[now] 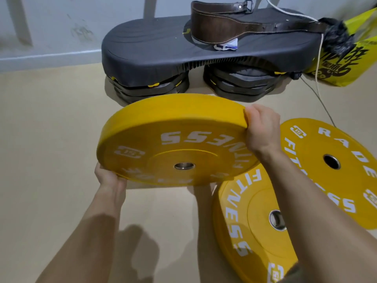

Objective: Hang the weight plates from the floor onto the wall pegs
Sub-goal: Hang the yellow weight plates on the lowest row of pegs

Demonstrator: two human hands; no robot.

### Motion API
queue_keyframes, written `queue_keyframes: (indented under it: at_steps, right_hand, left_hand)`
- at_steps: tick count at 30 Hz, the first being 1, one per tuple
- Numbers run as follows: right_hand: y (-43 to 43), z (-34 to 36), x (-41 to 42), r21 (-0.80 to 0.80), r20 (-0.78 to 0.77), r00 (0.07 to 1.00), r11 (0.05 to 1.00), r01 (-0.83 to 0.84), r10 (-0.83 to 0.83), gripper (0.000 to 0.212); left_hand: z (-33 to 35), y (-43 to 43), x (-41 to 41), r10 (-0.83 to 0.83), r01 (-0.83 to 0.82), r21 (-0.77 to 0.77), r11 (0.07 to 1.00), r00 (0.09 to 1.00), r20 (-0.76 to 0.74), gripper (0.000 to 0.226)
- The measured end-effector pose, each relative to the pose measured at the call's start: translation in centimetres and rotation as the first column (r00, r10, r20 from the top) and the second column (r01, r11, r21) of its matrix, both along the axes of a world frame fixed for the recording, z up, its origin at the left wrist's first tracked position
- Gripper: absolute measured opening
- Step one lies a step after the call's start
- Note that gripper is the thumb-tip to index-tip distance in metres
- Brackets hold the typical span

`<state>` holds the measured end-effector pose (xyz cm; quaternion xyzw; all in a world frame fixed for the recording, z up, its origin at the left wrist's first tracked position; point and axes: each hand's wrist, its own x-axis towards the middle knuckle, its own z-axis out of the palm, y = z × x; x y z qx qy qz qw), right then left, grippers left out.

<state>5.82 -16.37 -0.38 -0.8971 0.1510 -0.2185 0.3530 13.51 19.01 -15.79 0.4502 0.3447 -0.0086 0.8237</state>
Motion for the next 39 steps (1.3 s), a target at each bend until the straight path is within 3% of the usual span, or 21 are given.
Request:
queue_keyframes:
  at_steps: [5,8,10,16,22,29,34,39]
  right_hand:
    - [2.2,4.7,2.2,-0.08,-0.234,0.972,0.997,-0.017,-0.003,0.03]
    - [5.2,8.5,3.1,-0.058,-0.249,0.968,0.997,-0.042,0.027,0.031]
    - [7.2,11.9,3.6,-0.131,-0.263,0.964,0.988,-0.079,0.043,0.028]
    - [15.2,26.0,7.8,-0.191,-0.305,0.951,0.975,-0.116,0.053,0.024]
    - [22.6,46.5,15.4,-0.123,-0.317,0.945,0.984,-0.131,0.086,0.027]
    - [26.9,63.0,27.4,-0.099,-0.256,0.96,0.984,-0.146,0.117,0.024]
    - [28.2,67.8,38.1,-0.022,-0.233,0.964,0.99,-0.137,0.128,0.019]
    - [29.0,68.2,50.7,0.175,-0.263,0.96,0.983,-0.046,0.092,0.024]
  left_hand:
    - [6.2,4.6,-2.0,0.018,-0.009,0.088,0.996,0.995,-0.102,0.046]
    - [12.0,8.5,-1.5,0.065,-0.047,0.147,0.988,0.99,-0.123,0.039]
    - [16.3,10.9,-1.2,0.081,-0.054,0.193,0.98,0.988,-0.135,0.037]
    - [34.9,19.8,3.2,0.098,-0.054,0.294,0.954,0.985,-0.14,0.035]
    - [57.5,27.5,9.5,0.141,-0.079,0.346,0.935,0.977,-0.158,0.028]
    - [74.9,32.4,20.6,0.161,-0.102,0.348,0.932,0.976,-0.146,0.027]
    - [80.9,32.7,30.7,0.194,-0.168,0.308,0.936,0.979,-0.058,0.044]
    - [81.3,33.7,43.3,0.247,-0.21,0.387,0.898,0.968,-0.049,0.031]
